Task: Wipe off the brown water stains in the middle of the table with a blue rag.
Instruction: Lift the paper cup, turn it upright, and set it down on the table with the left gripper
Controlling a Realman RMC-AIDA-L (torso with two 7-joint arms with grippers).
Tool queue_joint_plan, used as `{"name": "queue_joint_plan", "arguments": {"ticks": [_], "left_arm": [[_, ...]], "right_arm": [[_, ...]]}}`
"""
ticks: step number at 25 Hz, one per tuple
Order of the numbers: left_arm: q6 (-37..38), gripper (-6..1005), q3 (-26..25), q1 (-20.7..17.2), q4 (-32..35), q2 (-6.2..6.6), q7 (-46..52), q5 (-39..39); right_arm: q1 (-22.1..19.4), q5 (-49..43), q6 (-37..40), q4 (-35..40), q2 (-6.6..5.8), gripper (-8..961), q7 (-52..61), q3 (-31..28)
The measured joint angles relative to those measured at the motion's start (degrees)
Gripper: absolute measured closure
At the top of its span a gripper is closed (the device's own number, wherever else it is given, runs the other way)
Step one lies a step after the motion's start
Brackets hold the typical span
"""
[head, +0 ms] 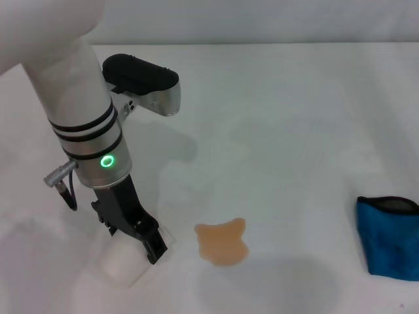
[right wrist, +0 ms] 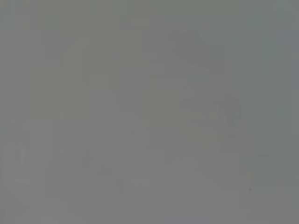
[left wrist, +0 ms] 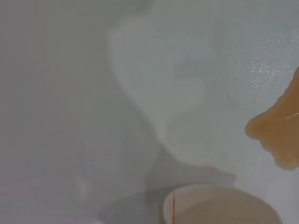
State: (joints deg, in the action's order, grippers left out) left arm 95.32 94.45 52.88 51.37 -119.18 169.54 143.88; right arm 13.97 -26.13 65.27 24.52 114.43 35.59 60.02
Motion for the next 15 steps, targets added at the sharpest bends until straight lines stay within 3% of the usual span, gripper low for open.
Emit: {"name": "queue_joint_plan", "arguments": {"ticks": [11,15], "left_arm": [[-0.58,135,0.70,-0.14,-0.14,0.00,0.01,-0.52],[-0.58,234,0.65,-0.28,0.57,0.00,0.01,-0.55]], "right_arm": [[-0.14,-0.03,-0.06,0.00,0.00,87,0.00,-0.23],[-0.25,-0.18,-0.06,0.00,0.00,87,-0.07,-0.61]]}}
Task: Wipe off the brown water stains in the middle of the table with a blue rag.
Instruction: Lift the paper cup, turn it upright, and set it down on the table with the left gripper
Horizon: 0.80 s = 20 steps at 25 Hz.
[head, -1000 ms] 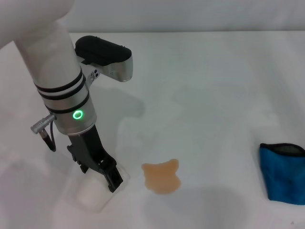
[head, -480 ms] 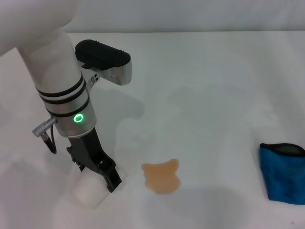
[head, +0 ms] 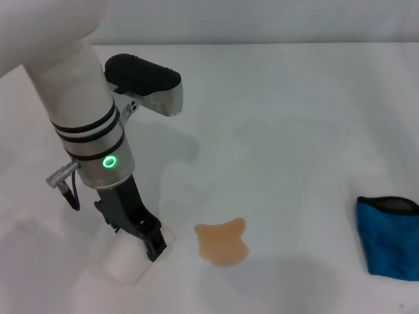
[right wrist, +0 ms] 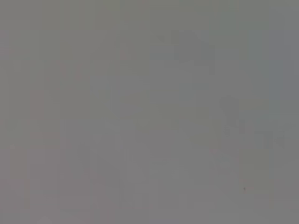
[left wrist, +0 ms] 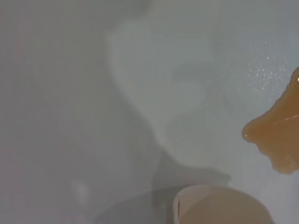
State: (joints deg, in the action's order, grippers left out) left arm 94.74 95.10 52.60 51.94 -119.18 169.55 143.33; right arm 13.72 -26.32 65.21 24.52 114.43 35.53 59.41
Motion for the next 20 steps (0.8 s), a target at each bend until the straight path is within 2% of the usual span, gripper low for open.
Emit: {"name": "queue_joint_plan", "arguments": {"ticks": [3,7,14,20], "left_arm": [[0.01,280,0.10,-0.27,0.99,0.00,0.09,0.28],[0.70,323,0.17,-1.88,5.90,0.17,1.33,1.93],[2.14,366,-0.76,-7.23,19.07,0.13,2.87,8.44],[-0.14,414,2.44,-12.75,32.13,-0.24,2.95,15.95]], "right_arm": [[-0.02,0.02,0.00,0.00,0.00,87,-0.18,-0.01],[-0.02,0.07,0.00,0.00,0.00,87,-0.64,0.00],[0.09,0.14,0.01,0.00,-0.12,87,-0.64,0.00],[0.25,0.14,0.02,0.00,-0.17,87,-0.64,0.00]]}}
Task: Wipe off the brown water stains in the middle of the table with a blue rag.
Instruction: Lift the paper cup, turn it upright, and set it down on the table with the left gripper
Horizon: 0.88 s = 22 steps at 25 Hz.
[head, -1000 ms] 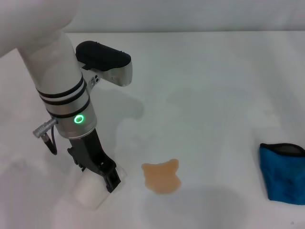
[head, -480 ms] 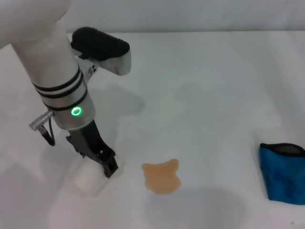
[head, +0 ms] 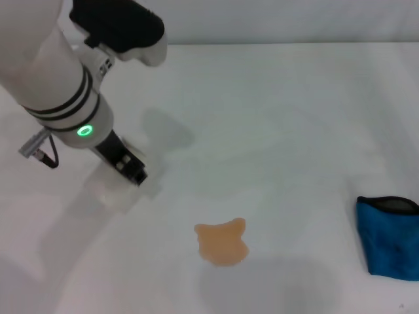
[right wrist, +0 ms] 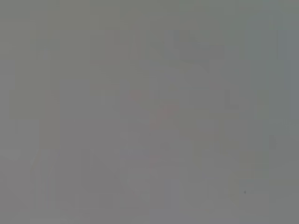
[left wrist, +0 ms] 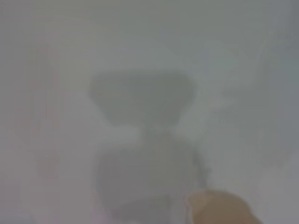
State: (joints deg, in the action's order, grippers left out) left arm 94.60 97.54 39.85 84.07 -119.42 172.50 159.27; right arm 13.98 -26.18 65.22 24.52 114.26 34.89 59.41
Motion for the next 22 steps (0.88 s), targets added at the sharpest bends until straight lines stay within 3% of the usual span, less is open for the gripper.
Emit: {"name": "queue_joint_plan", "arguments": {"ticks": [5,12,19,22], "left_arm": [[-6.81,451,2.89,-5.70,7.38,0.33,-0.18,2.84],[-19.12,515,8.37,-12.14,9.60,0.63,-3.57,3.09],[-31.22,556,7.50,-19.02,10.59,0.63,-6.92,3.19],[-40.36,565,6.71,-23.47,11.23,0.55,-9.43,3.20]], "right_arm": [[0.00,0.00,0.00,0.00,-0.01,87,0.00,0.00],[0.01,-0.02,-0.53,-0.07,-0.01,87,0.00,-0.25],[0.17,-0.25,-1.83,-0.10,0.00,87,0.00,-0.81],[0.18,-0.13,-2.25,-0.10,0.00,87,0.00,-0.81]]}}
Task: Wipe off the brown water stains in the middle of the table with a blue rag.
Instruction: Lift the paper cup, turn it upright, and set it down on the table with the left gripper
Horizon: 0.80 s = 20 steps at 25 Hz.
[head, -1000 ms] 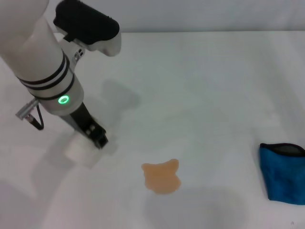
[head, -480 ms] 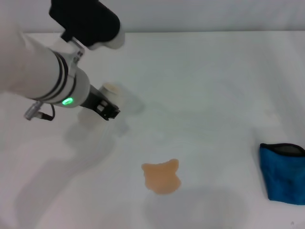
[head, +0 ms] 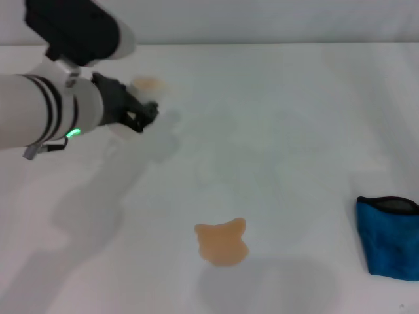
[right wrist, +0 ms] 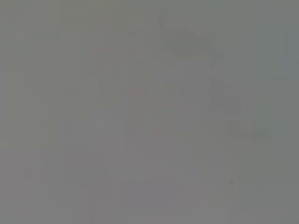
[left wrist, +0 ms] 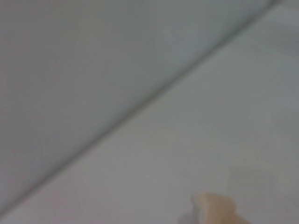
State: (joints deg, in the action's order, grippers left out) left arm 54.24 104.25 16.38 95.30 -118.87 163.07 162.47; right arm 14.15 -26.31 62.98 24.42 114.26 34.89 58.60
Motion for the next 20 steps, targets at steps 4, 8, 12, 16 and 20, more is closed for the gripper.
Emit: {"name": "queue_joint_plan", "arguments": {"ticks": [4,8,12,16,20], "left_arm": [[-10.58,573,0.05,-4.45,-1.27,-0.16,-3.56,-0.03],[-19.38,573,0.98,-6.86,-4.43,-0.37,-4.36,-0.09],[-32.54,572,3.14,-9.20,-9.48,-0.43,-5.19,-0.13],[-44.66,572,5.80,-11.49,-13.38,-0.42,-6.28,-0.22],[-59.26,571,9.91,-13.94,-18.34,-0.41,-8.62,-0.47]], "right_arm": [[0.00,0.04,-0.13,0.00,0.00,87,0.00,0.01],[0.00,0.07,-0.18,0.00,0.00,87,0.00,0.00],[-0.01,-0.12,-0.73,0.01,-0.05,87,0.00,-0.95],[-0.01,-0.17,-0.91,0.01,-0.07,87,0.00,-1.17],[0.00,0.00,-0.94,0.01,-0.09,87,0.00,-1.27]]}}
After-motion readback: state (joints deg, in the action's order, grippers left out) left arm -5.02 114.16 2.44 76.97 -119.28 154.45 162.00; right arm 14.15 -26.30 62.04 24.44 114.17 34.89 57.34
